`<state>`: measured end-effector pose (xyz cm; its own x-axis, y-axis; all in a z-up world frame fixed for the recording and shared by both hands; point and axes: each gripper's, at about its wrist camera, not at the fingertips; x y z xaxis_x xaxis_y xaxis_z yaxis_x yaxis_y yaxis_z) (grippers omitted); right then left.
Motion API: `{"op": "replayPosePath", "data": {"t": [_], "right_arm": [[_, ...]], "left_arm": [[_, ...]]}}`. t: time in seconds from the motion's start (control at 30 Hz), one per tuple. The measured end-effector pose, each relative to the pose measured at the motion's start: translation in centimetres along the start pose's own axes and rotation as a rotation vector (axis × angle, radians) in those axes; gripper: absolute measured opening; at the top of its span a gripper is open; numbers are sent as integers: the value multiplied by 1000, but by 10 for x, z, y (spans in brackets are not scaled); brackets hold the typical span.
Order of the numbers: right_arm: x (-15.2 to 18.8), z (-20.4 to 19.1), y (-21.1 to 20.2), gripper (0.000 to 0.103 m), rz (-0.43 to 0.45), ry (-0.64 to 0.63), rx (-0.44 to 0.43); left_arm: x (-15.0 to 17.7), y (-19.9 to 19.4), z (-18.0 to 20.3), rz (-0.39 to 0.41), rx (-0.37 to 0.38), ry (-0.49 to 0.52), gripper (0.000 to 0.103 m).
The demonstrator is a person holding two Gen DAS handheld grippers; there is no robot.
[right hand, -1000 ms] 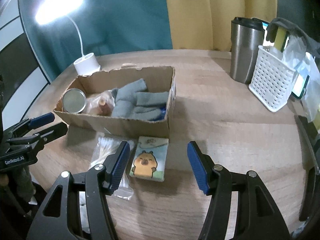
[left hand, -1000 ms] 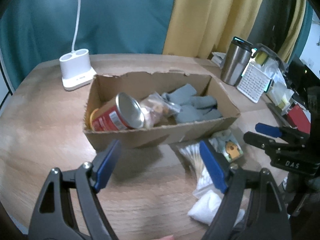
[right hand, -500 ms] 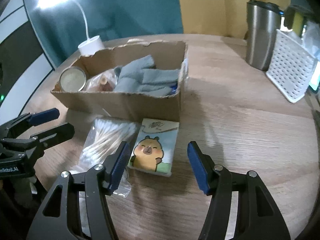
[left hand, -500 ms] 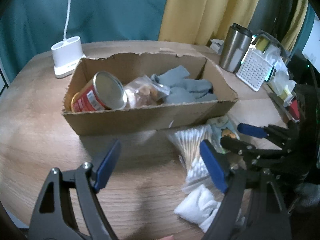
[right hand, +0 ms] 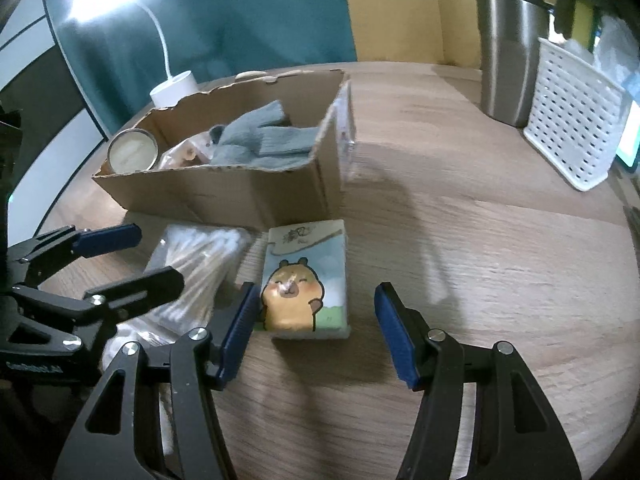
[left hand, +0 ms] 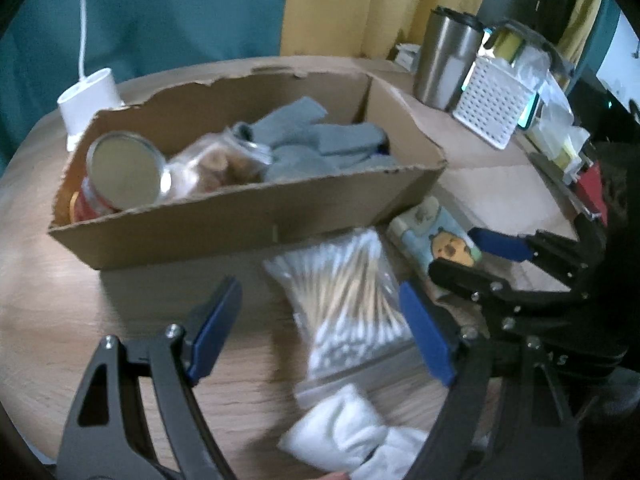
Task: Organize objects
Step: 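Grasp the cotton swab bag with the left gripper while the right gripper grasps the capybara tissue pack, then place the swab bag into the box with the left gripper while the right gripper places the capybara pack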
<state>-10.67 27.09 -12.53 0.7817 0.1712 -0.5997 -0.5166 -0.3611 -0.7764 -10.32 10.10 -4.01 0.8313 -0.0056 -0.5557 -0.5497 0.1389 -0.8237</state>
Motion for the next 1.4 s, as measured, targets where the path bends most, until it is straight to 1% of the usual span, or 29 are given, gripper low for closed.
{"op": "replayPosePath", "data": {"t": [0.2, 0.43, 0.5, 0.57, 0.63, 0.7, 0.73, 0.77, 0.83, 0.97, 1.23, 1.4], "right_arm": [[2, 14, -7, 62, 7, 17, 16], [2, 17, -11, 62, 13, -2, 4], [1, 15, -9, 62, 11, -12, -4], [1, 12, -7, 62, 7, -24, -11], [0, 8, -2, 62, -3, -38, -11], [0, 6, 1, 57, -9, -45, -11], [1, 5, 2, 51, -13, -49, -9], [1, 5, 2, 50, -9, -49, -8], [1, 5, 0, 50, -11, -44, -16], [1, 7, -12, 49, 15, -19, -15], [-4, 8, -41, 49, 67, -5, 50], [-10, 5, -56, 49, 97, -4, 75]], "left_arm": [[-3, 18, 12, -48, -8, 10, 82], [0, 26, 14, -59, -13, 17, 81], [1, 26, 13, -51, -9, 19, 76], [2, 25, 14, -47, -3, 33, 64], [2, 24, 14, -41, -2, 41, 60], [2, 22, 13, -37, 10, 39, 57], [2, 22, 12, -34, 13, 41, 55], [2, 21, 12, -32, 16, 42, 54], [2, 17, 11, -24, 28, 41, 53], [3, 9, 8, -2, 48, 44, 52], [2, -21, 7, 64, 89, 71, 52], [-3, -39, 2, 111, 105, 80, 52]]}}
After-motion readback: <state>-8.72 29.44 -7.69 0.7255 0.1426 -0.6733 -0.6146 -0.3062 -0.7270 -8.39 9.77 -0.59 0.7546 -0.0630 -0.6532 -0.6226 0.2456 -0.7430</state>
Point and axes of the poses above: each gripper's, at about its wrist camera, not at the fingertips, and y roughly the way its jaws point, z to its right, x to its underside, and after that the axes turned 1 degree about -x, right-handed
